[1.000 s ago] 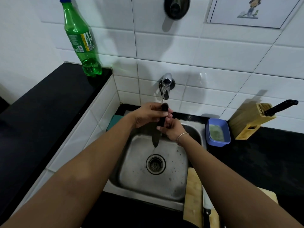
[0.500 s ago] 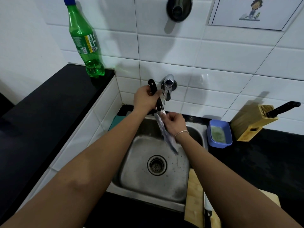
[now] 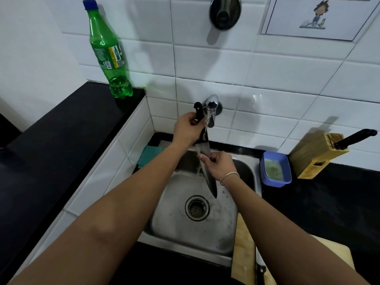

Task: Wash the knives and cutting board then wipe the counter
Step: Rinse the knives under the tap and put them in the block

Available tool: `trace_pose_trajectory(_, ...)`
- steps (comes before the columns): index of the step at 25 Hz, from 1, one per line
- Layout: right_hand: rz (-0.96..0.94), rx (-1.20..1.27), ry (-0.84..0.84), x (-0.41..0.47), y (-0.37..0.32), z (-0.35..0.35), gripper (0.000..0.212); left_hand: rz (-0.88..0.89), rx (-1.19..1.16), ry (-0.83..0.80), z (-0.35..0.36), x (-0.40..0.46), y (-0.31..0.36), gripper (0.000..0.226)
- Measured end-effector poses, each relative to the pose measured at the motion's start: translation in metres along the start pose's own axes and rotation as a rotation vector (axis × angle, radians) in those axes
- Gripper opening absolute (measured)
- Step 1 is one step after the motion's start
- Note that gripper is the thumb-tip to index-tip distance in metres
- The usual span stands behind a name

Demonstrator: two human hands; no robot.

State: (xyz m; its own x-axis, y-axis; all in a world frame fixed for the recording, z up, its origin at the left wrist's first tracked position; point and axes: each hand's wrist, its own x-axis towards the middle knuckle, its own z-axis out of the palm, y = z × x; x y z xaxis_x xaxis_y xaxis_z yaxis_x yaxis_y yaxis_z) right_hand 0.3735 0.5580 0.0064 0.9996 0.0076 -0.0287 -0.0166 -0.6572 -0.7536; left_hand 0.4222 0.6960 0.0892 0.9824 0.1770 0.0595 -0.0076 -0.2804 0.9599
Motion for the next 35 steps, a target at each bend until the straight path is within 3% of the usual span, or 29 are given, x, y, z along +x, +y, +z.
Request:
trace_pose_trajectory(3,-0.007,0.073,-0.049,-0.002,-0.005,0.002,0.022,0.05,0.15,-0.063,0.003,-0.005,-0.003,0.023)
trace_pose_trajectory(7,-0.029,0.309,0.107,0.0,-0.033,-0.003,0.024,0.105,0.389,-0.087,0.003,-0.025,-0.011,0.03)
trace_pose_trajectory(11,-0.092,0.223,0.199,0.006,-0.053,-0.01,0.011,0.238,0.578,-0.006,-0.004,-0.034,0.002,0.036)
trace_pose_trajectory(15,-0.196,0.128,0.134,0.014,-0.067,-0.023,0.018,0.222,0.455,0.042,-0.014,-0.04,0.013,0.031)
trace_pose_trajectory(20,-0.155,0.225,0.083,0.003,-0.067,-0.029,0.017,0.075,0.153,0.057,-0.022,-0.049,0.004,0.019)
trace_pose_trajectory(24,-0.085,0.258,0.192,-0.024,-0.039,-0.049,0.018,-0.097,-0.016,-0.053,-0.007,-0.054,0.003,0.021)
trace_pose_trajectory(28,-0.05,0.228,0.338,-0.054,-0.017,-0.103,0.024,-0.199,-0.013,-0.312,0.052,-0.08,0.014,0.023)
trace_pose_trajectory(31,-0.076,0.126,0.485,-0.081,-0.003,-0.155,0.027,-0.185,0.037,-0.521,0.107,-0.11,0.031,0.021)
trace_pose_trajectory(35,-0.103,-0.063,0.639,-0.111,0.01,-0.214,0.021,-0.062,0.139,-0.635,0.166,-0.132,0.058,0.019)
